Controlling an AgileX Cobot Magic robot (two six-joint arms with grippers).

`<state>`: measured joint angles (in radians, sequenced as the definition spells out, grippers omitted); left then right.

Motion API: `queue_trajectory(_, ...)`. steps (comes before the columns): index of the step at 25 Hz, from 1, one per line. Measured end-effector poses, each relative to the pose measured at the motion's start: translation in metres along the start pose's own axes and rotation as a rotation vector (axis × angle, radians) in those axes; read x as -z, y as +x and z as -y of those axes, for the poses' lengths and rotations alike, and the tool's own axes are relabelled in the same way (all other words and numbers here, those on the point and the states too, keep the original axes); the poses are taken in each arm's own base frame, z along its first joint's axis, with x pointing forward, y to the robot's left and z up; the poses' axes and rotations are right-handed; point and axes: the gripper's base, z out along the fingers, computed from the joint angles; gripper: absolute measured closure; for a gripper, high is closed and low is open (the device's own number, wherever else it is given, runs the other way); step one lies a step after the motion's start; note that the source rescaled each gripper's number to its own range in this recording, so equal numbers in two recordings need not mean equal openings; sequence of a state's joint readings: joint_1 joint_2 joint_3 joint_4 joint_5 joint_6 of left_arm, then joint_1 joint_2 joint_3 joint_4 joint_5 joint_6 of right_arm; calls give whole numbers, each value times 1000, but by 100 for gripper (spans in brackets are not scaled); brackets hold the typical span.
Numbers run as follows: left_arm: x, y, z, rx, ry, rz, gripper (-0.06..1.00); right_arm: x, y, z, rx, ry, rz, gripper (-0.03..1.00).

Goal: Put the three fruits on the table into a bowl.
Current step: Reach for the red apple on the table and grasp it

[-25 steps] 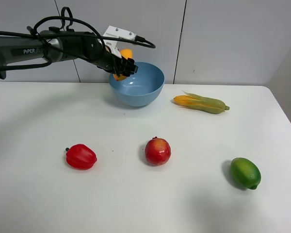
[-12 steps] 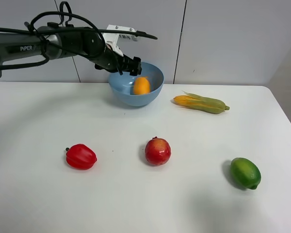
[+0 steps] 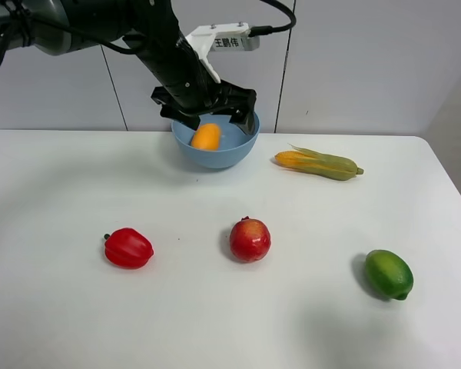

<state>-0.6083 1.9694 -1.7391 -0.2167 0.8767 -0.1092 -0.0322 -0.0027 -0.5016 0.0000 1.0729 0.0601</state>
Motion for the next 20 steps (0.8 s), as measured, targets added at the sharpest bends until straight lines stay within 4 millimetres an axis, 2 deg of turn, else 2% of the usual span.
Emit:
queue_trajectory(5,-13,17,35,-80,10,-57,-3,0,0,0,0,0,0,-3)
queue_trajectory(8,-29,35,44,-163,-22,-119,-3,0,0,0,0,0,0,-3)
queue_trajectory(11,-48,57,41,-192,-53,-196,-3,0,0,0,3,5,0,-3)
queue_trajectory(13,-61,68,36,-149,-69,-228,-3,0,0,0,0,0,0,-3)
queue_trajectory(17,-81,78,29,-59,-99,-250,-3,0,0,0,0,0,0,-3)
queue_trajectory(20,-86,80,30,-19,-104,-247,-3,0,0,0,0,0,0,-3)
